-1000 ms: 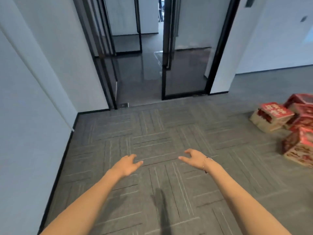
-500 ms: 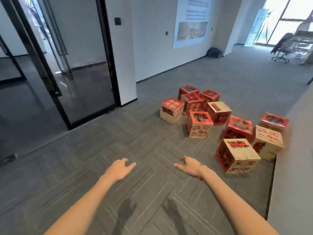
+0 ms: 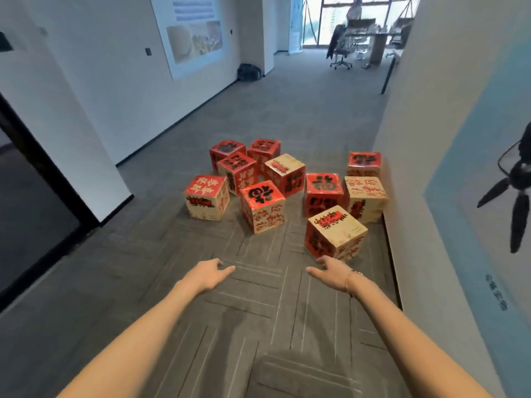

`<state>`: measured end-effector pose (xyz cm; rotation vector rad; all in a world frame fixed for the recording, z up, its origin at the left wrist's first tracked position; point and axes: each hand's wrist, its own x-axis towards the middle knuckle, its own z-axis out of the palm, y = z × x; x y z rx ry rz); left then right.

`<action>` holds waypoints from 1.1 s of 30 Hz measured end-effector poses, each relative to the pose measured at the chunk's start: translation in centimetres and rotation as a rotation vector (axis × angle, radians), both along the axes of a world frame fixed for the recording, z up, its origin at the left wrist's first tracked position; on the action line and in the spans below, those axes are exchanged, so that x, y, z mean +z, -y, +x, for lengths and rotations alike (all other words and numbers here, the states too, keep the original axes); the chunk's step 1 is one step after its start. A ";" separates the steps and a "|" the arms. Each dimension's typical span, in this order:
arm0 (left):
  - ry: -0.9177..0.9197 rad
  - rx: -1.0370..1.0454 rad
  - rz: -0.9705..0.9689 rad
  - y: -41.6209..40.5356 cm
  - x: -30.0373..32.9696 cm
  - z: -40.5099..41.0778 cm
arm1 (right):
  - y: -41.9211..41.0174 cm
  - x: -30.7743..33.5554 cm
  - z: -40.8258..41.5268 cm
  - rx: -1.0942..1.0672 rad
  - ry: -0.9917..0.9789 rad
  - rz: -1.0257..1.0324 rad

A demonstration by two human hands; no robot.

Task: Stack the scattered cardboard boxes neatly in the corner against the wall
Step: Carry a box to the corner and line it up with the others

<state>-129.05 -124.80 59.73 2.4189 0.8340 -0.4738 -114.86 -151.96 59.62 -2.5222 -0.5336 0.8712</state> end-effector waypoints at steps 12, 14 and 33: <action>0.006 -0.257 0.029 -3.0 0.8 22.0 | 0.9 0.2 14.7 -0.257 -0.014 0.019; 0.011 -0.283 0.025 -2.7 0.4 24.6 | 1.2 0.1 16.7 -0.270 -0.016 0.040; 0.018 -0.348 0.047 1.6 -2.1 54.9 | 7.0 -1.0 44.7 -0.339 -0.064 0.030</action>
